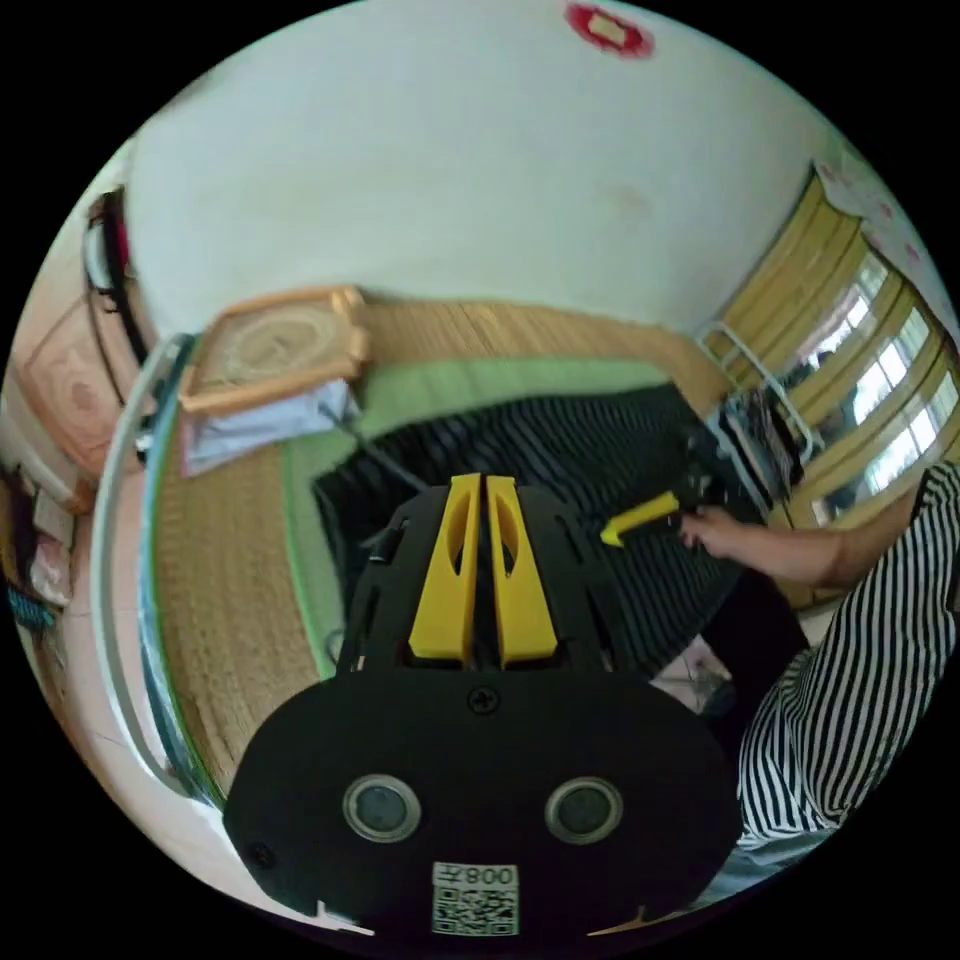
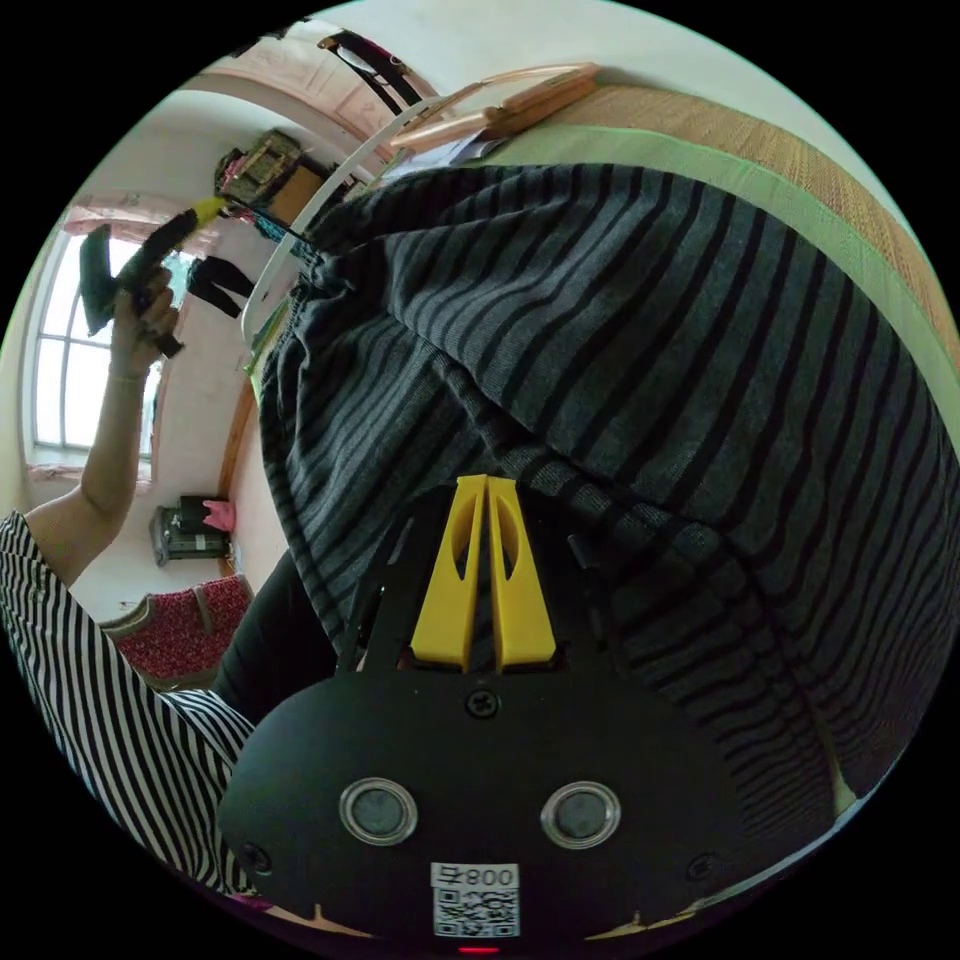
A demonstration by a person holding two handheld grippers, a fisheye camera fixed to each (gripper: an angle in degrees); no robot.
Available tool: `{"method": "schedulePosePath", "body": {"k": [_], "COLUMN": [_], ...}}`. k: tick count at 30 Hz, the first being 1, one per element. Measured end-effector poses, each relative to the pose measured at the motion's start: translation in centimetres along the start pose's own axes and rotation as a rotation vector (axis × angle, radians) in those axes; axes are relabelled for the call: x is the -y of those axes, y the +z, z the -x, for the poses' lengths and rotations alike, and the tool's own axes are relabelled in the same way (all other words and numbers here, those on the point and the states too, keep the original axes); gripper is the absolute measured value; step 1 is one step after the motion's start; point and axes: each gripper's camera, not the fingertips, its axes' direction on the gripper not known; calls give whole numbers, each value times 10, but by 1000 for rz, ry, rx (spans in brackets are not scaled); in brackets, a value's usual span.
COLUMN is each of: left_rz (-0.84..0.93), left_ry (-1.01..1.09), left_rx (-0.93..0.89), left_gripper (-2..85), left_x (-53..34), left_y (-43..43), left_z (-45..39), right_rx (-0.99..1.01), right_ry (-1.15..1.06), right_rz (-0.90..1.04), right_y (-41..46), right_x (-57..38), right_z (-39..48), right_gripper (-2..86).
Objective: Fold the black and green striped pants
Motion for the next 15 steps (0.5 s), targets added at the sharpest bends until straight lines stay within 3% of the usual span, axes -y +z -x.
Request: {"method": "schedulePosePath", "body": {"k": [2, 9, 12, 15], "left_rz": [87, -88, 18, 86], "left_ry": [10, -326, -450, -492], "left_rx": [63, 47, 148, 53], "left_gripper": [20, 57, 66, 65], "left_x": [-14, -68, -84, -88], "left_y": [20, -28, -17, 6], "left_z": [-12, 58, 99, 125], "right_rx": [15, 62, 81, 114], "right_ry": [-43, -276, -336, -385], "right_rz": [-55, -114, -75, -24], "right_y": [-10, -16, -1, 16], "right_x": [7, 74, 100, 125], "right_z": [15, 88, 114, 141], "right_gripper": [10, 50, 52, 55]}}
